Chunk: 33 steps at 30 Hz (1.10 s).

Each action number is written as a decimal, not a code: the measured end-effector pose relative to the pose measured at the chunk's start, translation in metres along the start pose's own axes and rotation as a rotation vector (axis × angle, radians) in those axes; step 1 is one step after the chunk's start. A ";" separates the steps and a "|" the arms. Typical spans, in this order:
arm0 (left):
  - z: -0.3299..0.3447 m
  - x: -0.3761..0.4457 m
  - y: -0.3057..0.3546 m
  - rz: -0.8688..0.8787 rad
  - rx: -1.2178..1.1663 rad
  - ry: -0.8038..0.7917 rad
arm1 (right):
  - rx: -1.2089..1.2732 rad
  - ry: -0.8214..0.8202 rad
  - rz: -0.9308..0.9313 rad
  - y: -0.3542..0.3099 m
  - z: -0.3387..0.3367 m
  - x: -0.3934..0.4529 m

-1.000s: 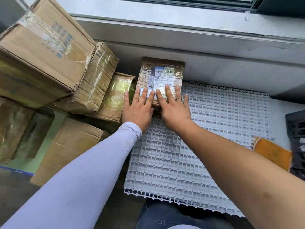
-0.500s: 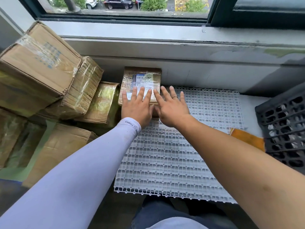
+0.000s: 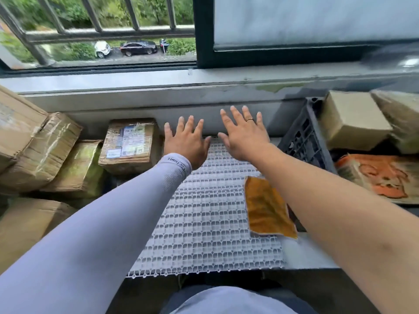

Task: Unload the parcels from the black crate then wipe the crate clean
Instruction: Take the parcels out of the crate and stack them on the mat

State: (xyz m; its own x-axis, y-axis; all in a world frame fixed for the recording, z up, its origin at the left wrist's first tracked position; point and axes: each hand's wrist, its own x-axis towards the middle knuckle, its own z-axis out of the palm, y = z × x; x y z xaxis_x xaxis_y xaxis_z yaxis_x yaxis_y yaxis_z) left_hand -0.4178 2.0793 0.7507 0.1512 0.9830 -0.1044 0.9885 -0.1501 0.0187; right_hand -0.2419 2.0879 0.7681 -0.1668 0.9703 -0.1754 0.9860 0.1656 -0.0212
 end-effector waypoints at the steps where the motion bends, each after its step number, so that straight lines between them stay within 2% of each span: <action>1: -0.006 0.004 0.019 0.016 -0.015 0.005 | 0.001 0.012 0.017 0.018 -0.008 -0.004; 10: -0.054 0.022 0.186 0.214 -0.144 0.082 | -0.022 0.172 0.120 0.158 -0.062 -0.051; 14: -0.066 0.027 0.242 0.293 -0.168 0.086 | -0.025 0.179 0.132 0.214 -0.070 -0.077; 19: -0.068 0.030 0.288 0.375 -0.142 0.043 | 0.044 0.101 0.129 0.273 -0.064 -0.106; 24: -0.055 0.037 0.310 0.337 -0.074 -0.017 | 0.140 -0.003 0.127 0.288 -0.052 -0.121; 28: -0.045 0.041 0.312 0.384 -0.012 -0.013 | 0.148 -0.053 0.156 0.279 -0.039 -0.117; 33: -0.043 0.041 0.305 0.410 -0.014 0.025 | 0.122 0.006 0.190 0.265 -0.028 -0.113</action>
State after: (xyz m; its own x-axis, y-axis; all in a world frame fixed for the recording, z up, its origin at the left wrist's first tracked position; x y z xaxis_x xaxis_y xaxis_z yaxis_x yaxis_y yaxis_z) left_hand -0.1106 2.0786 0.7951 0.5325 0.8442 -0.0614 0.8461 -0.5289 0.0668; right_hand 0.0382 2.0274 0.8099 0.0225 0.9830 -0.1821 0.9933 -0.0427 -0.1075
